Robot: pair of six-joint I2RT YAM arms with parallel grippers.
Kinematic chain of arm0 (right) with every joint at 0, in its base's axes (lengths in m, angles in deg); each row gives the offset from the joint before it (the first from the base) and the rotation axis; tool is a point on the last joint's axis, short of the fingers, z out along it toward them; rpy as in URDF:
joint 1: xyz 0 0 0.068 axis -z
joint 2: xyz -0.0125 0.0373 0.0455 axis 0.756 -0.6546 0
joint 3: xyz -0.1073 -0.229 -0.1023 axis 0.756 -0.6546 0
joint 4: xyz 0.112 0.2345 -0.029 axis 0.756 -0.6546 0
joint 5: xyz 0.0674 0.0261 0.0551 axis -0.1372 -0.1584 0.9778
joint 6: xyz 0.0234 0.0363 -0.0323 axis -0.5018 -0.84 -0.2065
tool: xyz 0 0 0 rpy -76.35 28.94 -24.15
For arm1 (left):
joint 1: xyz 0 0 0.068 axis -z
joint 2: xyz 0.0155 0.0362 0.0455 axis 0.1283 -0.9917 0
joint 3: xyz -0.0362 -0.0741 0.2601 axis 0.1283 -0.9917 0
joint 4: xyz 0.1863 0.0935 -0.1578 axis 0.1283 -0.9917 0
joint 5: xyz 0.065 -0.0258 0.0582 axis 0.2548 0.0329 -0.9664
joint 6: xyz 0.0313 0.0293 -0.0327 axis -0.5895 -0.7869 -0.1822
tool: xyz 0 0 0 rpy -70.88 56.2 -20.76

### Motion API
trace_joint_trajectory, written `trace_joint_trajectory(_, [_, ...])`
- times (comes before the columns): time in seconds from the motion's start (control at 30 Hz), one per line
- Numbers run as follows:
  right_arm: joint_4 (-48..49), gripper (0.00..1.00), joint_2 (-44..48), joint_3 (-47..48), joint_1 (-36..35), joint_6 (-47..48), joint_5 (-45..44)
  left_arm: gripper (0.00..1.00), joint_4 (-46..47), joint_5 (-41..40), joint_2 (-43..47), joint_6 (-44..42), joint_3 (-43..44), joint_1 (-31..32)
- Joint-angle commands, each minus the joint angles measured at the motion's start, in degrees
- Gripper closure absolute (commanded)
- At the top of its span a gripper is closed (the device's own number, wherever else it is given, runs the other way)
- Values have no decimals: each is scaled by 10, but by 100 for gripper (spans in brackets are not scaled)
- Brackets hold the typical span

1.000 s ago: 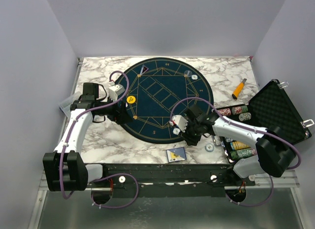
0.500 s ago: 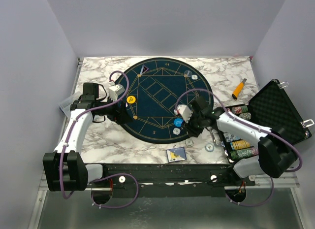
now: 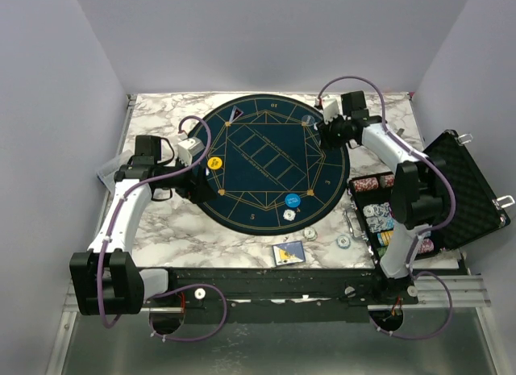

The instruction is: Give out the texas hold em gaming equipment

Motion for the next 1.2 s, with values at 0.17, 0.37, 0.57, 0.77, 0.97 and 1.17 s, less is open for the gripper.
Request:
trace_joint_trajectory(0.17, [27, 67, -127, 149, 3, -32, -13, 22, 3, 3, 12, -6, -5, -12])
trace_joint_trajectory(0.37, [29, 67, -181, 189, 10, -33, -20, 22, 3, 6, 14, -9, -9, -17])
trace_joint_trajectory(0.57, [37, 66, -212, 201, 16, -34, -24, 22, 3, 9, 9, -10, -8, -20])
trace_joint_trajectory(0.77, [42, 63, -234, 209, 26, -30, -33, 22, 3, 9, 7, -10, -7, -22])
trace_joint_trajectory(0.97, [44, 60, -248, 217, 37, -28, -36, 22, 3, 10, 2, -10, -3, -22])
trace_joint_trajectory(1.17, [47, 58, -258, 226, 40, -28, -37, 22, 3, 11, -3, -8, 0, -22])
